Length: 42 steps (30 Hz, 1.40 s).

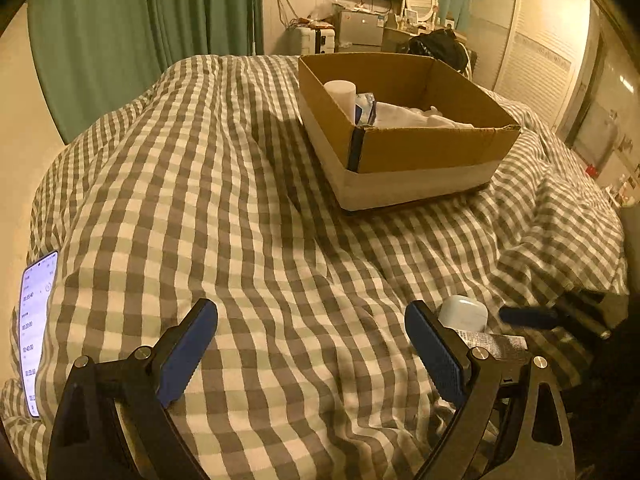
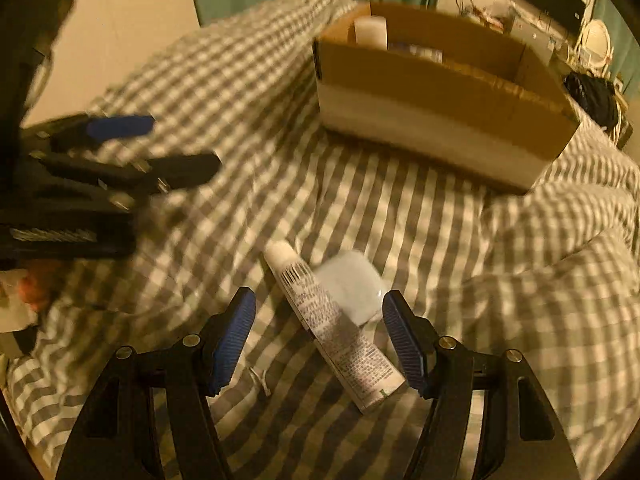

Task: Organize objects
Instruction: 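Open both grippers and withdraw them from the box, then grasp the white-and-purple tube with the right gripper while left gripper grasps the white earbud case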

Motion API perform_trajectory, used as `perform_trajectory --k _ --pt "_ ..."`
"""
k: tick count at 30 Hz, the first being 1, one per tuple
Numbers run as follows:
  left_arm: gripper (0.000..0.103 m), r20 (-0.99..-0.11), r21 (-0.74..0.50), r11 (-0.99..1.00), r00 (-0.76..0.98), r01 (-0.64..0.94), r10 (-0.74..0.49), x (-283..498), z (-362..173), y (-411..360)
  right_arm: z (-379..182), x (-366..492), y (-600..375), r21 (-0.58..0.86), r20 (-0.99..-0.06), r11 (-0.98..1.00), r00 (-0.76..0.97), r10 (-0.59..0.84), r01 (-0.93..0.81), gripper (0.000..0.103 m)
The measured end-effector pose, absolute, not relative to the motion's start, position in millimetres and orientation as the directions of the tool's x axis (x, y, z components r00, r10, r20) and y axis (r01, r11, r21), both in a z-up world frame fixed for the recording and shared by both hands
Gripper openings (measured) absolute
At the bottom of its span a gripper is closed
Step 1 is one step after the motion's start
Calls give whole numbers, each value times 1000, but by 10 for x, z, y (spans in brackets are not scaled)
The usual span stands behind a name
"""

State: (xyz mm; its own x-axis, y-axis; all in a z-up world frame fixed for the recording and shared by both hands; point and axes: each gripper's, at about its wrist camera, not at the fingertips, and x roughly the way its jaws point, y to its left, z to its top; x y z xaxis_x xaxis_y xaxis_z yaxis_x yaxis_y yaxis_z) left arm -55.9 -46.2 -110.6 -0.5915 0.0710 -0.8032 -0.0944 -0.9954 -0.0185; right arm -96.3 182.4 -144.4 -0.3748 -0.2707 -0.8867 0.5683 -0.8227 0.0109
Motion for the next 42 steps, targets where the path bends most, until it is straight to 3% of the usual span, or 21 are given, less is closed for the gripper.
perform_trajectory --k 3,9,12,22,31,42 --pt "97 -804 -20 -996 -591 -91 70 -557 -1102 -458 -1602 -972 1784 -14 -912 -821 -344 -223 570 40" --pt "97 -804 -22 -997 -591 -78 65 -559 -1098 -465 -1509 -885 1838 -37 -886 -829 -402 -231 558 21" --pt "97 -805 -14 -997 -591 -72 54 -551 -1107 -458 -1417 -853 1921 -23 -866 -843 -432 -252 538 17" --pt "97 -825 -17 -994 -561 -105 74 -580 -1166 -191 -1117 -851 2162 48 -817 -879 -488 -309 475 16" --pt "97 -841 2 -986 -533 -169 90 -588 -1347 304 -917 -919 2441 49 -788 -920 -551 -275 389 16" --pt "96 -879 39 -968 -469 -248 85 -634 -1650 607 -1013 -984 2689 78 -787 -940 -558 -262 333 16"
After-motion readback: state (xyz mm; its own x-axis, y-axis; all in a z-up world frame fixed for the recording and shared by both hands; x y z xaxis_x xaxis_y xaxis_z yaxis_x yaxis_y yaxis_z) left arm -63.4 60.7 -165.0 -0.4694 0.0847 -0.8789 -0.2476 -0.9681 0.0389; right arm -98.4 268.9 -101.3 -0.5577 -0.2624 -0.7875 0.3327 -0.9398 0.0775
